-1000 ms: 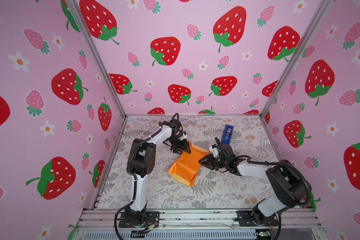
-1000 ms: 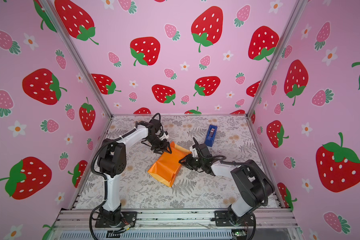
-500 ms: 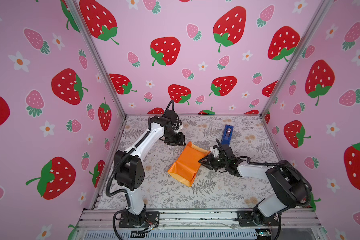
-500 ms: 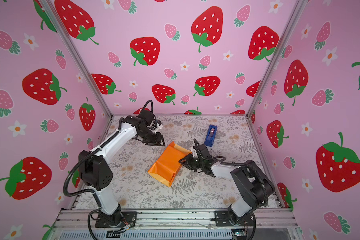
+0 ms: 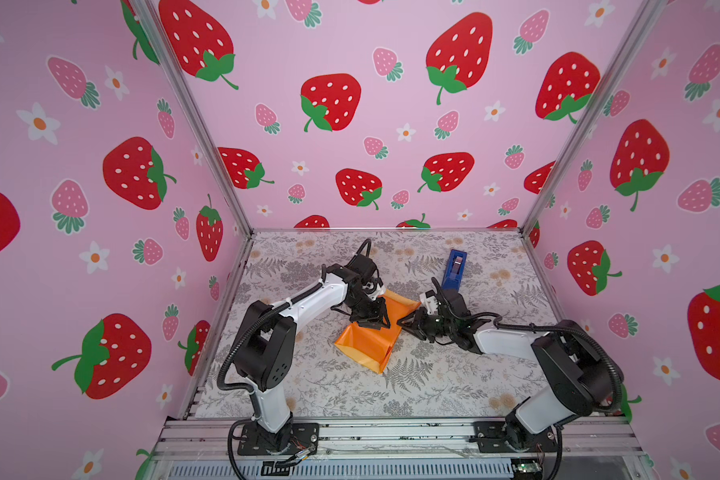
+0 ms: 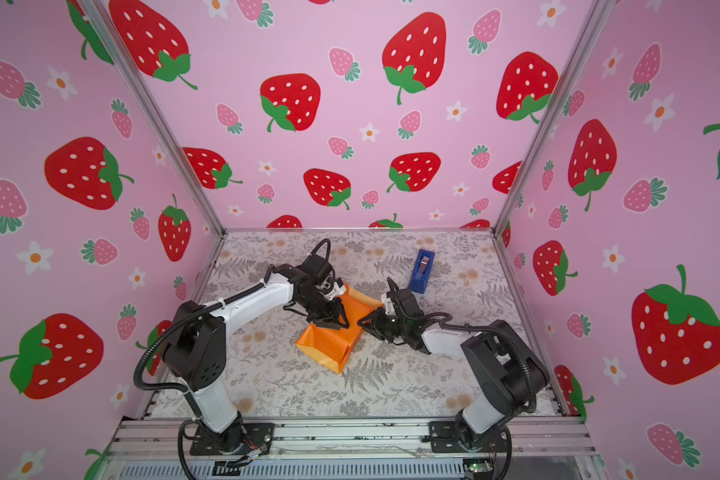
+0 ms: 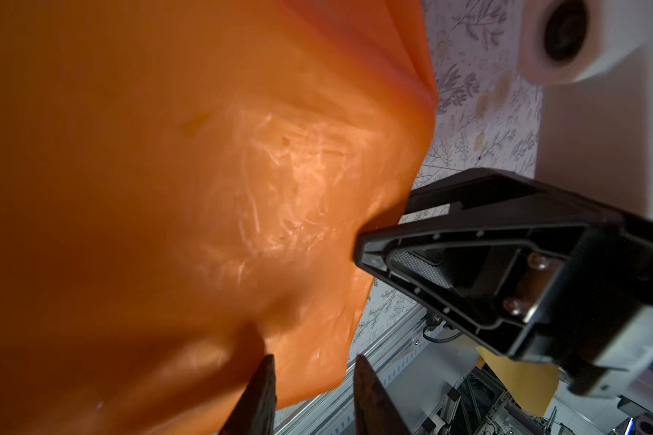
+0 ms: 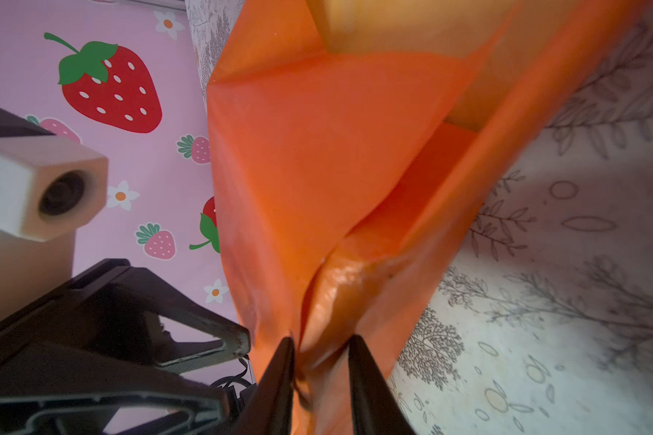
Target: Wrap the gift box in paper
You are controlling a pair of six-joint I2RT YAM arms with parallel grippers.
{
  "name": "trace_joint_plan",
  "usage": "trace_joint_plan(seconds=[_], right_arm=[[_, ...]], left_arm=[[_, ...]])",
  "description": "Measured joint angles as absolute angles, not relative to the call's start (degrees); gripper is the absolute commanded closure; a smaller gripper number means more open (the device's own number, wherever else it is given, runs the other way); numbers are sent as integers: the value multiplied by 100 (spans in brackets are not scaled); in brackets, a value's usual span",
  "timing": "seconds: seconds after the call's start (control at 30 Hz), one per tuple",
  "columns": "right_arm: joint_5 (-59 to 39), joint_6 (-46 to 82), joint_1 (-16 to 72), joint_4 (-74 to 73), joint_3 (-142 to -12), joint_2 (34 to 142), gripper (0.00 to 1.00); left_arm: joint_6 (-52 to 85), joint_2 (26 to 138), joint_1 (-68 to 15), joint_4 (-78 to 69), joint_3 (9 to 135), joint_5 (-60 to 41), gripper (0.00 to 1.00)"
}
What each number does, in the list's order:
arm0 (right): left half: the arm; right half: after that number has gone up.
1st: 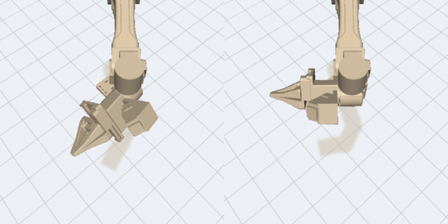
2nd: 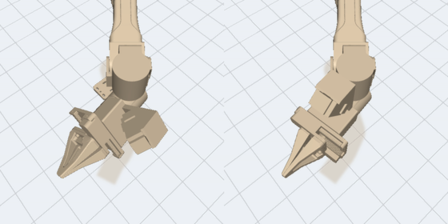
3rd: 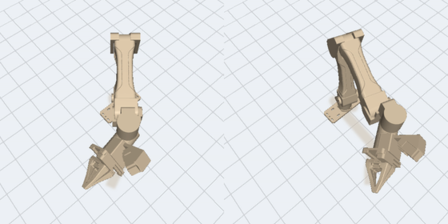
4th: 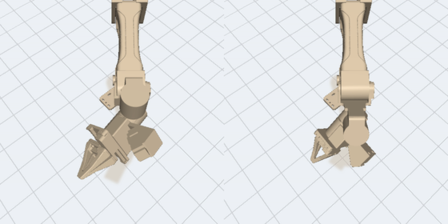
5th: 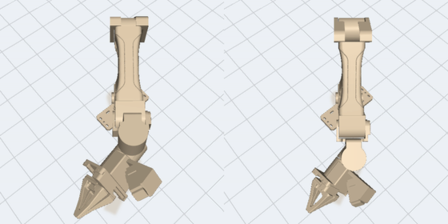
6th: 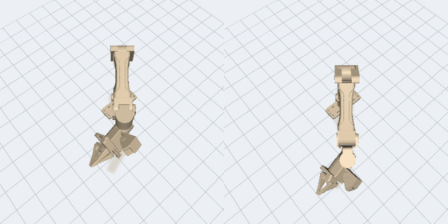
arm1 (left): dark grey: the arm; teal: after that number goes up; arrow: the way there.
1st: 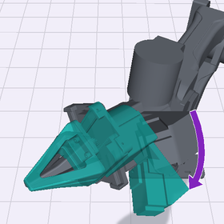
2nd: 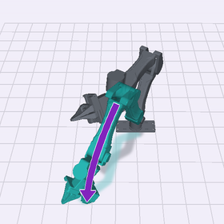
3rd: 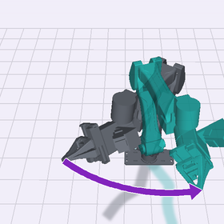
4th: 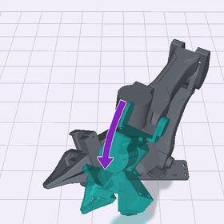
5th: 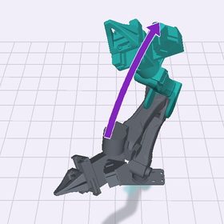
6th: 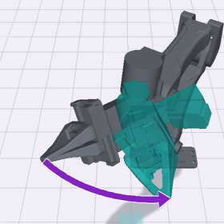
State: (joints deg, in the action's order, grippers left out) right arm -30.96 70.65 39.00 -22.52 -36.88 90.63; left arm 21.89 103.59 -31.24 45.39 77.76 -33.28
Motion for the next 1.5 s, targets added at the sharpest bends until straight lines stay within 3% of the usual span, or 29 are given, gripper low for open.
trace_joint_plan(seconds=[0.1,0.33,0.5,0.7,0.8,1.5], right_arm=[[-3096,7065,3900,-2248,-3691,9065,71],[-2989,6936,3900,-1957,-3712,8958,49],[-2781,6711,3900,-1426,-3765,8388,50],[-2609,6488,3898,-1109,-3656,7940,85],[-2622,6455,3900,-1098,-3474,7946,96],[-3109,6615,3903,-1782,-3605,8696,99]], left_arm=[[2235,10377,-3129,4429,7693,-3393,66],[2193,10377,-3129,4335,7629,-3476,67],[2108,10390,-3129,4346,7629,-3483,68],[2078,10398,-3124,4353,7629,-3509,68],[2073,10398,-3124,4355,7629,-3509,69],[1946,10398,-3153,4545,7634,-3607,71]])
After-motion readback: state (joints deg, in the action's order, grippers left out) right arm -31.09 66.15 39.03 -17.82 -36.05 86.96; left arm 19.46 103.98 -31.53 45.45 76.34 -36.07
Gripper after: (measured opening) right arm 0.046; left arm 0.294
